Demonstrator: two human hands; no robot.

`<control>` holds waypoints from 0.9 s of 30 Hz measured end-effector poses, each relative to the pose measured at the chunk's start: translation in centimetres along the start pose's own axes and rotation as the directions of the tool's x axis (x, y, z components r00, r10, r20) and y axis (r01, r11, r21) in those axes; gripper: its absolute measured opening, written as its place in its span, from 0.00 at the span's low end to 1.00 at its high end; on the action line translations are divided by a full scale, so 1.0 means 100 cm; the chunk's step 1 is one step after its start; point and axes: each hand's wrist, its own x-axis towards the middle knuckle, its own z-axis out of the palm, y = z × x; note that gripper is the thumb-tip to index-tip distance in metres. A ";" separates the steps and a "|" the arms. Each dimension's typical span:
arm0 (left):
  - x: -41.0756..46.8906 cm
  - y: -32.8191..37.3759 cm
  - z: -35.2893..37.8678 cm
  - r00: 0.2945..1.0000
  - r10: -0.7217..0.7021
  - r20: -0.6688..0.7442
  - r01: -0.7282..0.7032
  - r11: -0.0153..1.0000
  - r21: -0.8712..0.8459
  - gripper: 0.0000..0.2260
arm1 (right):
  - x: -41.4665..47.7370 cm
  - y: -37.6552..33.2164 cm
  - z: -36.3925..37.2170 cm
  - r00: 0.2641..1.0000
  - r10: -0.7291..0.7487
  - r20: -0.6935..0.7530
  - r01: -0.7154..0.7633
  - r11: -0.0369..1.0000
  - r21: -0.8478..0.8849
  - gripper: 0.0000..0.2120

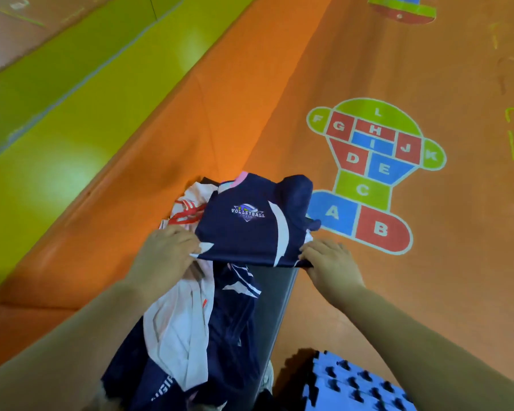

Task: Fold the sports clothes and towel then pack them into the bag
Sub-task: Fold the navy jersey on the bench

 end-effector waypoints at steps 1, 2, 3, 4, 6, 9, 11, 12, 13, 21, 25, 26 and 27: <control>-0.004 0.002 0.015 1.000 -0.005 0.022 0.005 1.000 0.002 0.09 | -0.008 0.000 0.018 0.999 0.007 0.047 -0.007 1.000 0.001 0.16; -0.012 0.001 0.036 0.997 0.001 0.079 -0.003 1.000 0.024 0.10 | -0.020 0.000 0.039 0.989 0.033 0.147 -0.034 0.999 0.003 0.16; -0.021 0.000 0.055 0.989 -0.016 0.148 0.011 0.999 0.034 0.07 | -0.029 0.001 0.063 0.976 0.047 0.214 -0.049 0.999 0.006 0.15; -0.031 -0.003 0.078 0.979 -0.004 0.202 0.004 1.000 0.002 0.03 | -0.037 -0.001 0.081 0.964 0.052 0.262 -0.057 0.998 0.012 0.14; -0.049 -0.005 0.110 0.959 -0.003 0.285 0.009 1.000 -0.021 0.03 | -0.052 -0.006 0.108 0.925 0.091 0.369 -0.100 0.995 0.004 0.09; -0.068 -0.006 0.134 0.930 -0.026 0.366 0.028 1.000 0.001 0.05 | -0.072 -0.013 0.127 0.802 0.095 0.590 -0.161 0.985 0.060 0.08; -0.070 -0.015 0.147 0.937 -0.030 0.347 0.056 0.996 -0.067 0.06 | -0.074 -0.011 0.127 0.766 0.131 0.629 -0.281 0.949 0.145 0.09; -0.066 -0.018 0.148 0.935 -0.060 0.349 0.105 0.988 -0.113 0.09 | -0.072 -0.010 0.124 0.762 0.159 0.628 -0.353 0.915 0.196 0.09; -0.060 -0.019 0.146 0.931 -0.110 0.348 0.173 0.972 -0.157 0.12 | -0.069 -0.006 0.124 0.764 0.181 0.619 -0.413 0.875 0.254 0.08; 0.041 -0.027 0.131 0.905 -0.296 0.305 0.403 0.827 -0.392 0.07 | -0.001 0.033 0.133 0.779 0.413 0.473 -0.611 0.671 0.420 0.08; 0.099 -0.036 0.149 0.891 -0.337 0.305 0.439 0.813 -0.383 0.08 | 0.032 0.058 0.154 0.773 0.465 0.430 -0.625 0.673 0.395 0.06; 0.110 -0.037 0.155 0.891 -0.350 0.289 0.442 0.815 -0.375 0.08 | 0.038 0.064 0.160 0.768 0.482 0.422 -0.634 0.666 0.394 0.06; 0.119 -0.038 0.162 0.888 -0.364 0.281 0.449 0.817 -0.363 0.09 | 0.044 0.069 0.166 0.760 0.502 0.413 -0.646 0.652 0.397 0.05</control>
